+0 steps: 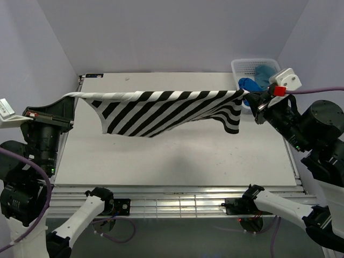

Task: Fold and stack the tank tops

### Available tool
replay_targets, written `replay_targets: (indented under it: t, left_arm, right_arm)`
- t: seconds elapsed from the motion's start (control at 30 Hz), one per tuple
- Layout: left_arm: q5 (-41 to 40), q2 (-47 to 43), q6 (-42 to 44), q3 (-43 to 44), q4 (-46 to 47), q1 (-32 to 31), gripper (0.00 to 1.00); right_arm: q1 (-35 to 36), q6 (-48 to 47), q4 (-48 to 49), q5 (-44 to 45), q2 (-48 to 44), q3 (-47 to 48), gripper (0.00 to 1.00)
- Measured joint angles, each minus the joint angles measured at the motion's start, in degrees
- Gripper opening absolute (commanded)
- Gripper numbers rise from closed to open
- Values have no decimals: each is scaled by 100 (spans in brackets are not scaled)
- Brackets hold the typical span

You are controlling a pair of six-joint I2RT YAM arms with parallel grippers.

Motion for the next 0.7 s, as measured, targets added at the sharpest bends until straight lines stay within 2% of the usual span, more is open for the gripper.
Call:
replay_targets:
  t: [0.2,0.33,0.4,0.43,0.5,0.57,0.6,0.67,0.7]
  left_arm:
    - [39,321,-184,-201,-59,0,0]
    - [-122,1032,-409,-925,-11,2,0]
    - [-188,1475,-522,-1386,66,24,0]
    - [-221,1784,-588,-1655,81,70,3]
    - [-258,2511,-688,-2035,96,260,20]
    - [-166,3320,-743,-2262,166,669,38]
    - [-55,3738,-730,-2275,188,925,51]
    - [273,4653,-684,-2026,205,1517,89]
    - [420,5141,-669,-1768,162,1777,98]
  right_arm:
    - [0,-212,138,223,348,111,8]
    - [-264,-494,452,299,1268,-302,8]
    - [-684,-612,645,-35,1899,-492,8]
    - [-914,-671,772,-251,2299,-579,8]
    - [-1318,-789,979,-621,3121,-636,10]
    - [-1598,-896,1056,-984,4146,-417,20]
    - [-1690,-909,1038,-1108,4708,-114,43]
    - [-1784,-866,695,-1172,6100,1226,67]
    - [-1799,-833,564,-1150,6666,1915,90]
